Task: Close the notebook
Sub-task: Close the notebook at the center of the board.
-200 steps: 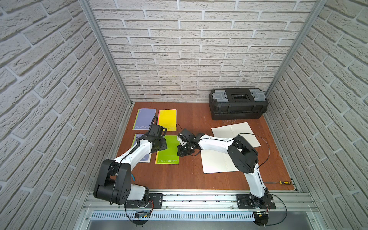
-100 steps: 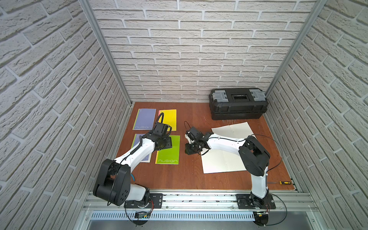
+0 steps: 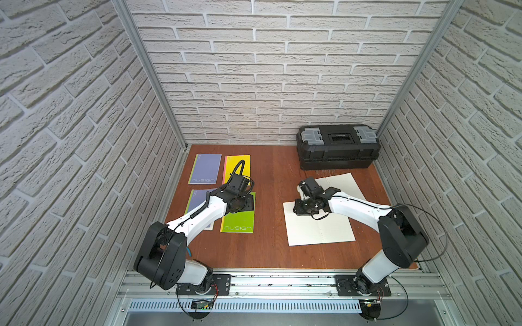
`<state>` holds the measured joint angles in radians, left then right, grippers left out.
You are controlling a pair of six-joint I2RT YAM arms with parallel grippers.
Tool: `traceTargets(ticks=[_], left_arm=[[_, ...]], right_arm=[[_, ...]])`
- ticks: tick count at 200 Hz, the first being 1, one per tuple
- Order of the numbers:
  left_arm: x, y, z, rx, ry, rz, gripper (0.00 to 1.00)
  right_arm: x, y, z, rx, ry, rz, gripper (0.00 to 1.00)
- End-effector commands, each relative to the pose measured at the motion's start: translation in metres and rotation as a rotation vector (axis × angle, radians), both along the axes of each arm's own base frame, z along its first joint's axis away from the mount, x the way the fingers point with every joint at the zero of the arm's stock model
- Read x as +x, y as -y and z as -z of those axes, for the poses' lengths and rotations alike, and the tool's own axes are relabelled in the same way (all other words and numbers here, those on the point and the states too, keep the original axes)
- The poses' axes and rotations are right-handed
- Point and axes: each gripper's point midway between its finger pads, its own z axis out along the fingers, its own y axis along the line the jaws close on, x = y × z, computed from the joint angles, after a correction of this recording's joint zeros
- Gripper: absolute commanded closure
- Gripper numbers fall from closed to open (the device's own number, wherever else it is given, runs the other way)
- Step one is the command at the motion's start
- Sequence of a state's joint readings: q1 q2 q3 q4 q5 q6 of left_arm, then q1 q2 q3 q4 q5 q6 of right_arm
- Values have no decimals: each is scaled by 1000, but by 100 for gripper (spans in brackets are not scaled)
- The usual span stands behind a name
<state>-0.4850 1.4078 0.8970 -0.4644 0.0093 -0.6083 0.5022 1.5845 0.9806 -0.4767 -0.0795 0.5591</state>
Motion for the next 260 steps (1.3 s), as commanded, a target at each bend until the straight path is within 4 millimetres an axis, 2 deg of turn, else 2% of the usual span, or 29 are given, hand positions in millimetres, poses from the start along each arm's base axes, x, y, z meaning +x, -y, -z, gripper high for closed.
traceTargets(ticks=[1, 32, 74, 132, 260], left_arm=[[9, 13, -10, -41, 33, 6, 39], [10, 18, -12, -51, 38, 13, 39], [9, 21, -9, -56, 31, 12, 39], [3, 17, 0, -48, 11, -5, 39], [-2, 14, 7, -33, -11, -10, 39]], right_arm=[[-5, 31, -8, -51, 29, 36, 62], [-18, 54, -3, -70, 13, 83, 61], [-42, 61, 19, -55, -50, 114, 62], [-72, 67, 33, -7, -80, 159, 61], [-71, 56, 45, 27, -114, 132, 61]])
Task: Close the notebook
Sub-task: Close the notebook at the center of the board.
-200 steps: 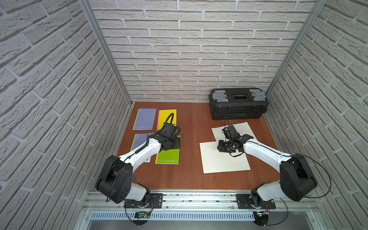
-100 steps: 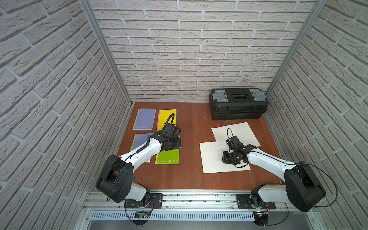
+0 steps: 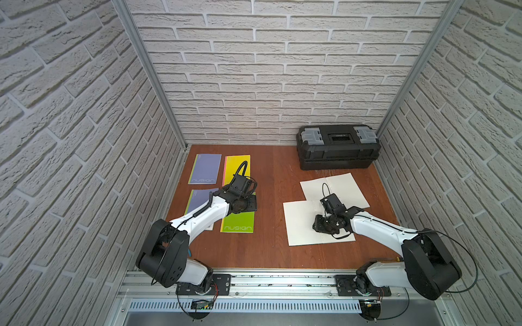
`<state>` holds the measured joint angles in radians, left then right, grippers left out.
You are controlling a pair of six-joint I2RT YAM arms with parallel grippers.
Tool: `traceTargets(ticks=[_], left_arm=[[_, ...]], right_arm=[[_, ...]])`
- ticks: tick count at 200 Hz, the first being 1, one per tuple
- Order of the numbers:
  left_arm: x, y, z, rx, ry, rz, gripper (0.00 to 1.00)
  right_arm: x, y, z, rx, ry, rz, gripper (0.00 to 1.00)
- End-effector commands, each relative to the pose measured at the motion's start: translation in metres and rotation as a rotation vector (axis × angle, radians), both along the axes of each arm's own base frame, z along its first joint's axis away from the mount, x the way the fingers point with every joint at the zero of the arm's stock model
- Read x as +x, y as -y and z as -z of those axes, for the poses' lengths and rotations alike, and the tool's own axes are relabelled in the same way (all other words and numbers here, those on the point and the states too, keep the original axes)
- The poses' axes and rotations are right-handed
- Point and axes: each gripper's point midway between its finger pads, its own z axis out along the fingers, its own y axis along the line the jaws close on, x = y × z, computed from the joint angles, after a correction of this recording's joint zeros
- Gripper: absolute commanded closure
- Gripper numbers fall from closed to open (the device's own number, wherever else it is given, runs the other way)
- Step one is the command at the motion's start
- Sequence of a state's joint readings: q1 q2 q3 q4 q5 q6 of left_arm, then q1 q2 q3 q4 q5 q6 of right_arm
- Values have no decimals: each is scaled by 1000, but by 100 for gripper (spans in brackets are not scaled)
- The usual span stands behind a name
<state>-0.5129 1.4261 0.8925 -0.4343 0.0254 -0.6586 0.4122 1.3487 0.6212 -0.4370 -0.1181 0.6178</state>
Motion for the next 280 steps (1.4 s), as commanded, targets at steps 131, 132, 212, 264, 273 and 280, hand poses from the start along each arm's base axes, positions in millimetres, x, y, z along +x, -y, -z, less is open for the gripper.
traceTargets(ticks=[131, 132, 212, 264, 273, 280], left_arm=[[-5, 17, 9, -56, -27, 42, 39], [-5, 18, 9, -57, -27, 44, 39], [-11, 63, 27, -149, -70, 128, 39], [-14, 82, 35, -191, -95, 167, 39], [-15, 84, 35, -200, -97, 171, 39], [-16, 85, 37, -206, -101, 175, 39]], right_arm=[[18, -57, 14, 88, -23, -119, 63], [18, -58, 14, 88, -23, -120, 63], [31, -62, -11, 97, 44, -118, 61], [31, -46, -25, 56, 82, -82, 59], [30, -42, -27, 46, 88, -74, 58], [30, -39, -28, 36, 90, -66, 58]])
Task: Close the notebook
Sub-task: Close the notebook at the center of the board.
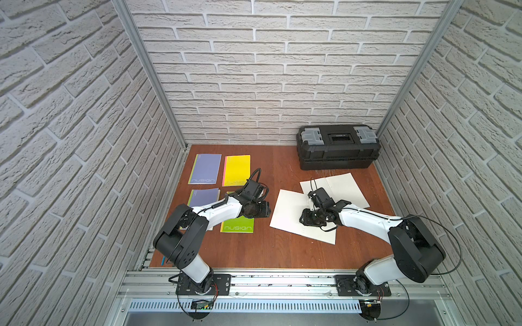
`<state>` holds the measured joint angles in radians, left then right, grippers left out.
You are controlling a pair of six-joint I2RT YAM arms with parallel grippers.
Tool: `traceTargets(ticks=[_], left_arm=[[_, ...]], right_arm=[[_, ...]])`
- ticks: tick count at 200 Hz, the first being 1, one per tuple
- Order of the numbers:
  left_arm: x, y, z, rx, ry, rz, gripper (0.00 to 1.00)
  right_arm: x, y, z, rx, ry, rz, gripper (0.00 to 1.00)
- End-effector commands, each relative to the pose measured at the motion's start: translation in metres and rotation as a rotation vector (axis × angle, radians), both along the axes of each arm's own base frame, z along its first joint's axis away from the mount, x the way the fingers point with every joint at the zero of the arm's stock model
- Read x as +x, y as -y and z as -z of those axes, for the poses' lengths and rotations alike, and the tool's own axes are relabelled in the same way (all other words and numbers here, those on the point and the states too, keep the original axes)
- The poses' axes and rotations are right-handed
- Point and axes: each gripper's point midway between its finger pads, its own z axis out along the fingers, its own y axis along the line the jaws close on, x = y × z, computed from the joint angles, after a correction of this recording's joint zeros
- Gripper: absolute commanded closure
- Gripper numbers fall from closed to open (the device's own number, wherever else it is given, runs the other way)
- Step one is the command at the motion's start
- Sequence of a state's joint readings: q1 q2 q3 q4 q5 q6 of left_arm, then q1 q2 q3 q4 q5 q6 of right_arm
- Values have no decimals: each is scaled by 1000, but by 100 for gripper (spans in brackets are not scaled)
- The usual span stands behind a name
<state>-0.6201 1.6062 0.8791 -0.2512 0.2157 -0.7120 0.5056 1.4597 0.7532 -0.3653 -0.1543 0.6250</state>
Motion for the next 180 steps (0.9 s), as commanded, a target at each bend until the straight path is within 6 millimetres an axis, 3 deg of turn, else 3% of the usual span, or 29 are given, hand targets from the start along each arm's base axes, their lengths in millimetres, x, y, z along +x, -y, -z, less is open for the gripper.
traceTargets(ticks=[1, 38, 81, 180], left_arm=[[3, 14, -4, -57, 14, 17, 39], [-1, 21, 0, -75, 3, 33, 39], [-5, 29, 6, -83, -12, 50, 39], [-10, 42, 14, -78, -34, 76, 39]], right_arm=[[-1, 14, -10, -38, 24, 37, 58], [-8, 55, -9, -153, -4, 115, 56], [-14, 85, -9, -174, -16, 189, 55], [-24, 127, 12, -204, -110, 287, 55]])
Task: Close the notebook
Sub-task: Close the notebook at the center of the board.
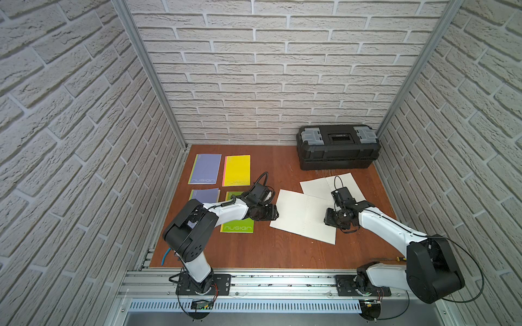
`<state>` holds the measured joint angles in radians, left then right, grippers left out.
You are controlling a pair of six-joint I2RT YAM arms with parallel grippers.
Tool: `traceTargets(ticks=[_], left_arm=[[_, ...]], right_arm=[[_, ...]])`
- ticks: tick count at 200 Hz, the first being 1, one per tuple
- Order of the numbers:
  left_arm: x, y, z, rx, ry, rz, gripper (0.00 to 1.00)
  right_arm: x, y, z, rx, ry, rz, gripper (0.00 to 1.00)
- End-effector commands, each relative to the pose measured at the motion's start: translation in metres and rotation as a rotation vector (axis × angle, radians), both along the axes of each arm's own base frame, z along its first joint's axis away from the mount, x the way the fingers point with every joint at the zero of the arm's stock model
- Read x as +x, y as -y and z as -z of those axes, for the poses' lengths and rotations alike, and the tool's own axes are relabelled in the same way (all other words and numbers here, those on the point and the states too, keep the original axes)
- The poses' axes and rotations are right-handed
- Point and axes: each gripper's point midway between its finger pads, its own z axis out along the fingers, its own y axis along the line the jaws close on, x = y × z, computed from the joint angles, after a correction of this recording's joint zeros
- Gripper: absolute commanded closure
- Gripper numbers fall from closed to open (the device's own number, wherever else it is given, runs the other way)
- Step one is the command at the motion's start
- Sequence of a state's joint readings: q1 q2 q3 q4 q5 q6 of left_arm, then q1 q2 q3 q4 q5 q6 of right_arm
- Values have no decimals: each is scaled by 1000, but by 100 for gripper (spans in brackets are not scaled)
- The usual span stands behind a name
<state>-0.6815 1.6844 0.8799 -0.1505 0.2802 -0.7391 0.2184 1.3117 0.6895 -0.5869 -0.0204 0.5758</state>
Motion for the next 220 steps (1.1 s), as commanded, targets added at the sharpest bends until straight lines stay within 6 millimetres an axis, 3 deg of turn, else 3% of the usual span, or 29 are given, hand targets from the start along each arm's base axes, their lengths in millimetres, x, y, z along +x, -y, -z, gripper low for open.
traceTargets(ticks=[1, 63, 220], left_arm=[[1, 8, 0, -13, -6, 5, 39], [1, 15, 3, -25, -18, 22, 39], [-4, 33, -1, -123, -29, 56, 40]], right_arm=[[-9, 11, 11, -18, -40, 6, 55], [-11, 23, 19, 16, -61, 53, 55], [-9, 17, 26, 65, -85, 35, 56]])
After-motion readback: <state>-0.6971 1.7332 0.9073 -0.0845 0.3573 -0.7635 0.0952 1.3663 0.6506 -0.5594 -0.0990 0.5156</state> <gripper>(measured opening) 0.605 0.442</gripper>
